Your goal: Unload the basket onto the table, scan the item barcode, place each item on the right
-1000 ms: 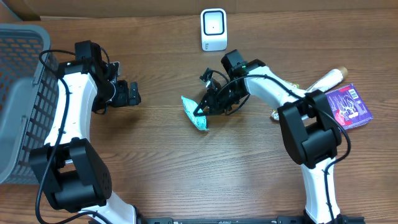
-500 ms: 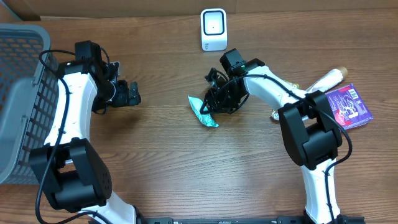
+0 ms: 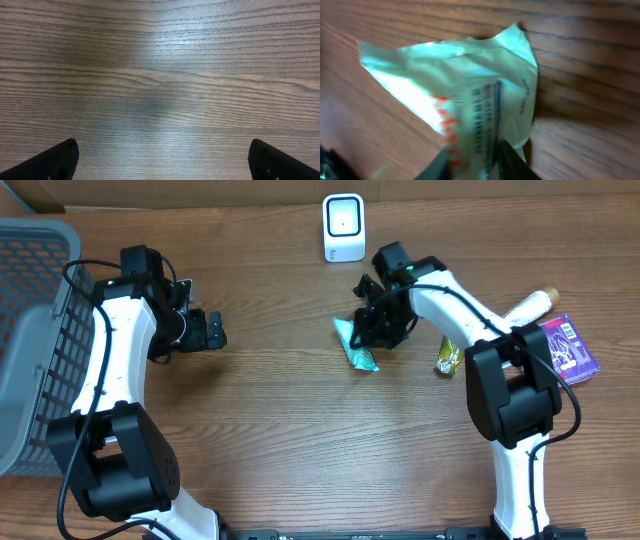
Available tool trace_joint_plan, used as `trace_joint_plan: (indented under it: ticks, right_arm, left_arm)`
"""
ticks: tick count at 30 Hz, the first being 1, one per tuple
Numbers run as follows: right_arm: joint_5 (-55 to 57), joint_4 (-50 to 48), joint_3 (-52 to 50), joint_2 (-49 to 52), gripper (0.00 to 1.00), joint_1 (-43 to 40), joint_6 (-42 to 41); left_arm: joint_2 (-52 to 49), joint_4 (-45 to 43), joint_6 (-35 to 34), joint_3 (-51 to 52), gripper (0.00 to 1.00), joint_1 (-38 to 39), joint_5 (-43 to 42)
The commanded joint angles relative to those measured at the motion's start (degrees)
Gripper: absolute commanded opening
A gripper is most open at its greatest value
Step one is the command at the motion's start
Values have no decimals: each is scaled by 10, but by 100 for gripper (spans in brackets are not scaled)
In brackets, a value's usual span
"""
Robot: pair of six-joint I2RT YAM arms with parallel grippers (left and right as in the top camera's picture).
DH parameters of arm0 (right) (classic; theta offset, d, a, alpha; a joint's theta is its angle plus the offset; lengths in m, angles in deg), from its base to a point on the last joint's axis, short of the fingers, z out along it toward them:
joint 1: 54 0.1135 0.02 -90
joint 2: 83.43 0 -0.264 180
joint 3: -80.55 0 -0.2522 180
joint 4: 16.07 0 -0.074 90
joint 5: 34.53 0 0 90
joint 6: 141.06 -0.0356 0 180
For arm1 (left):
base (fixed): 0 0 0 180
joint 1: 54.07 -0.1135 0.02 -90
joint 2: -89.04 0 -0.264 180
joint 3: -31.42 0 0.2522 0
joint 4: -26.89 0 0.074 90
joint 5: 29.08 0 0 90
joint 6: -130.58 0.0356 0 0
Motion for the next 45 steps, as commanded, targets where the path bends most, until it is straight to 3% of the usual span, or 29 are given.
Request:
trace_joint_plan:
  ticks: [1, 2, 8, 16, 18, 20, 21, 23, 25, 33, 39, 41, 45]
  right_arm:
    - [-54, 8, 4, 9, 9, -13, 55]
    - [-76, 10, 4, 9, 4, -13, 59]
    - [-101, 25, 4, 9, 4, -14, 65]
    - [19, 30, 4, 9, 4, -75, -13]
    - [43, 33, 4, 9, 21, -94, -12]
    - [68, 35, 4, 9, 26, -110, -12]
    - [74, 35, 4, 9, 22, -116, -12]
    - [75, 35, 4, 9, 4, -125, -10]
    - [70, 40, 4, 9, 4, -126, -7]
    - [-146, 89, 4, 8, 4, -109, 117]
    - [-383, 183, 4, 8, 4, -91, 304]
    - [-420, 213, 3, 8, 4, -83, 345]
    - [-424, 193, -8, 10, 4, -57, 341]
  left_arm:
    - [11, -1, 11, 2, 99, 4, 0]
    - [11, -1, 10, 2, 100, 4, 0]
    - [11, -1, 10, 2, 99, 4, 0]
    - [11, -1, 11, 2, 100, 4, 0]
    - [11, -1, 10, 2, 99, 4, 0]
    - [11, -1, 11, 2, 100, 4, 0]
    - [11, -1, 10, 2, 100, 4, 0]
    - [11, -1, 11, 2, 99, 4, 0]
    - [11, -1, 11, 2, 99, 4, 0]
    - [11, -1, 11, 2, 100, 4, 0]
    - [11, -1, 11, 2, 100, 4, 0]
    - [11, -1, 11, 2, 100, 4, 0]
    - [11, -1, 11, 2, 99, 4, 0]
